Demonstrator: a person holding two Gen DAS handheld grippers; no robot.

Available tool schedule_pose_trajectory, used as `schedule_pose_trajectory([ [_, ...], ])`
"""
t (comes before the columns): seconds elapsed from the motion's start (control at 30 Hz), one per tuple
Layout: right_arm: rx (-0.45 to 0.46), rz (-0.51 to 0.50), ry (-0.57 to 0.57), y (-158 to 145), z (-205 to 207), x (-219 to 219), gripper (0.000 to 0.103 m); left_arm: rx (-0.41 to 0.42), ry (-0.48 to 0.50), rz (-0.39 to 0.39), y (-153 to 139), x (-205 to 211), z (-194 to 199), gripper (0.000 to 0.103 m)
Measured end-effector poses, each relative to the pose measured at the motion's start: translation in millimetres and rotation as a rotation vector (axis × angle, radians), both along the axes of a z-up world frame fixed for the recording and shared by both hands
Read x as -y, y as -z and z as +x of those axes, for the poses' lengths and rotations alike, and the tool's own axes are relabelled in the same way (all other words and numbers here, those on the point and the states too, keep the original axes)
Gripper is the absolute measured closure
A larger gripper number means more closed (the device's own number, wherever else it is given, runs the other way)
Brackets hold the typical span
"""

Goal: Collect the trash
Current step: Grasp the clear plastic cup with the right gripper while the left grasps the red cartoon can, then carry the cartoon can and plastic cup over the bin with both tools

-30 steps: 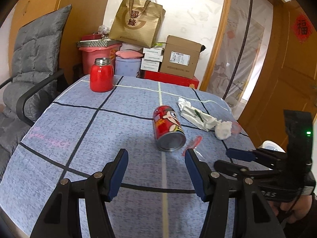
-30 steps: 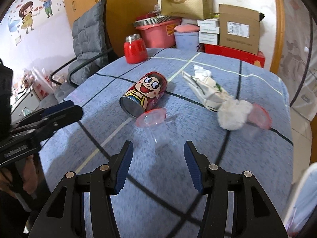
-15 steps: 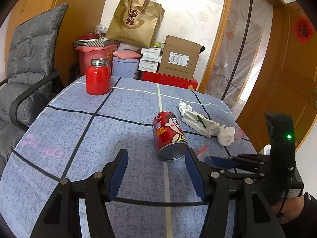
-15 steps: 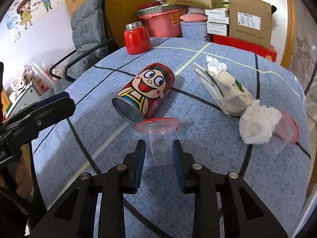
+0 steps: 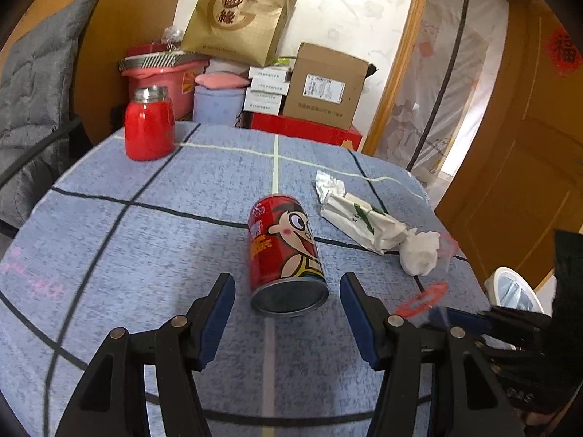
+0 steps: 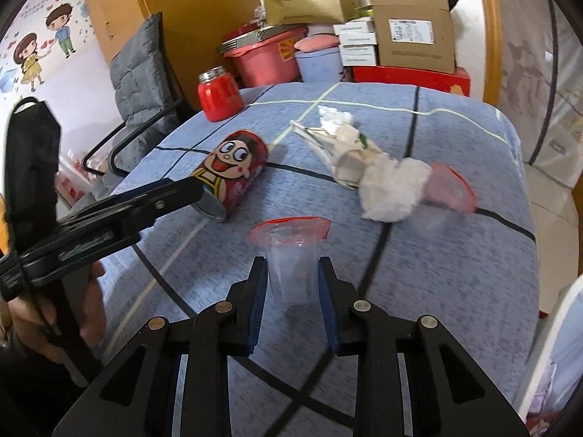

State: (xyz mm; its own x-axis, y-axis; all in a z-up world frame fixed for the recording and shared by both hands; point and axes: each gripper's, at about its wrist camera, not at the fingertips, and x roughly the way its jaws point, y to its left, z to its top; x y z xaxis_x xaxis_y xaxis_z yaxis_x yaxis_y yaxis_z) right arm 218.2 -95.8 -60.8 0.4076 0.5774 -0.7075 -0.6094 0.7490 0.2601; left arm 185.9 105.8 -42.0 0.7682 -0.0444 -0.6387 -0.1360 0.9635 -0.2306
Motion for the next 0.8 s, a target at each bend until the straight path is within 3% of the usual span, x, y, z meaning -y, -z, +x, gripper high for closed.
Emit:
schedule_pose_trajectory([
  [0.4, 0.005, 0.020, 0.036, -2.2, 1.9, 17.9, 0.074, -0.071, -0.066, -0.026, 17.8, 2.6, 23.2, 0.044],
  [0.47, 0.009, 0.024, 0.040, -2.8, 0.6, 20.7, 0.074, -0.081, -0.069, -0.036, 19.5, 0.2, 23.7, 0.050],
  [0.8, 0.022, 0.033, 0.067, -8.5, -7.9, 34.8, 0.074, -0.018, -0.030, 0.000, 6.2, 11.9, 2.5, 0.051],
])
